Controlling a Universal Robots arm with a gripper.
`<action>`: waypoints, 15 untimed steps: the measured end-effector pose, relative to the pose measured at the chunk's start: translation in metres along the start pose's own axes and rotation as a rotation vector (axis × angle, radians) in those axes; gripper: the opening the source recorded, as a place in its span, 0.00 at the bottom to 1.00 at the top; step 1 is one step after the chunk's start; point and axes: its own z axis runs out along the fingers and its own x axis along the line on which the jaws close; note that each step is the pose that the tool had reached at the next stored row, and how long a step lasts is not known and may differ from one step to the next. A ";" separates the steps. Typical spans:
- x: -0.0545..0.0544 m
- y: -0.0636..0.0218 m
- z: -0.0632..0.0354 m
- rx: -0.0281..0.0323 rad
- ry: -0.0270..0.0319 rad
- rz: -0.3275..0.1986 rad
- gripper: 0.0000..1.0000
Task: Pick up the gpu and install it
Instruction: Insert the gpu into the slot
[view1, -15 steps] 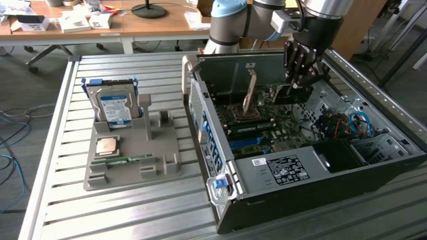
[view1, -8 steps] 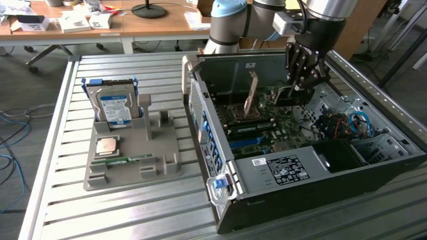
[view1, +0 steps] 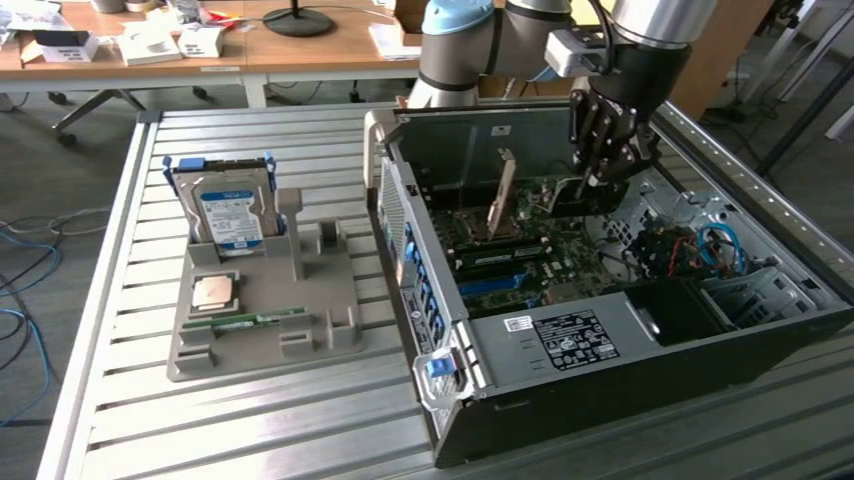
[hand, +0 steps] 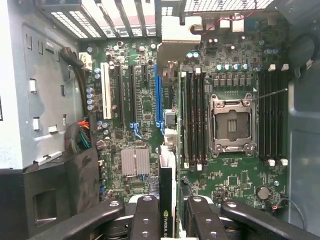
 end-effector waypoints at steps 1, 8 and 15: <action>0.000 0.0002 0.0004 0.0000 -0.0003 0.000 0.26; 0.001 0.0009 0.0013 -0.0003 -0.0031 -0.001 0.26; 0.001 0.0010 0.0014 -0.0022 -0.0313 0.000 0.26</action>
